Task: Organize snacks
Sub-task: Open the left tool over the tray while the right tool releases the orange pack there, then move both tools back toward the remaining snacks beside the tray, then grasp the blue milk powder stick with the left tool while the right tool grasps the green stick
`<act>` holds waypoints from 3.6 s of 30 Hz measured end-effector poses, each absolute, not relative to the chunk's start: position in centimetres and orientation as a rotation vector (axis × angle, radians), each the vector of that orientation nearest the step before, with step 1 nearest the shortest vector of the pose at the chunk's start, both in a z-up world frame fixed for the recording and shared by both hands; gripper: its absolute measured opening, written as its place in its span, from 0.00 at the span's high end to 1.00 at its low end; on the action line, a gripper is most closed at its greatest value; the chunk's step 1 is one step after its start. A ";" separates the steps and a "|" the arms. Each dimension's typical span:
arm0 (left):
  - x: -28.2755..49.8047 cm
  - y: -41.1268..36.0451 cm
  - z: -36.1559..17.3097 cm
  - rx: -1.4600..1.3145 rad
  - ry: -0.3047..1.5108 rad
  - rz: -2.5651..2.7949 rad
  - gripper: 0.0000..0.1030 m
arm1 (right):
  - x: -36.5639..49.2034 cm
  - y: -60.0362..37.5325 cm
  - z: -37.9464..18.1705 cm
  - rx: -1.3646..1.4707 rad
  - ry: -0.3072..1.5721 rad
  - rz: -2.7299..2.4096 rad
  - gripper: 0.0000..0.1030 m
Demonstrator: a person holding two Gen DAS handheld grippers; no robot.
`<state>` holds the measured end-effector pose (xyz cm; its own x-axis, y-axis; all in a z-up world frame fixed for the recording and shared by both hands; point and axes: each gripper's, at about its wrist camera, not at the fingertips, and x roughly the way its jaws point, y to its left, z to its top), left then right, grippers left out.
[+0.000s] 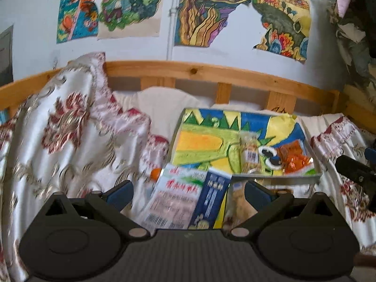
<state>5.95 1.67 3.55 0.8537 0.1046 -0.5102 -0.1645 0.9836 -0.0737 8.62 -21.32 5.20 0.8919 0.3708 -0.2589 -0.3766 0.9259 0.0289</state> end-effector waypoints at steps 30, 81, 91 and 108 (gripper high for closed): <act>2.9 3.6 -0.2 -0.149 0.739 0.142 0.01 | 3.5 -17.4 0.8 -0.067 0.586 0.453 0.01; 12.4 1.6 -2.4 0.138 0.813 -0.061 0.01 | 8.7 -15.1 -1.6 -0.071 0.723 0.595 0.02; 13.2 1.2 -3.0 0.153 0.821 -0.088 0.01 | 8.6 -14.9 -2.6 -0.060 0.748 0.631 0.15; 15.2 1.4 -3.2 0.107 0.820 -0.110 0.28 | 8.8 -14.1 -3.7 -0.100 0.768 0.628 0.58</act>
<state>15.17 1.41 -3.18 0.6774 -0.0561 -0.7335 0.1391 0.9889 0.0528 8.82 -14.14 -3.67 0.5468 0.4939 -0.6760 -0.5646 0.8138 0.1379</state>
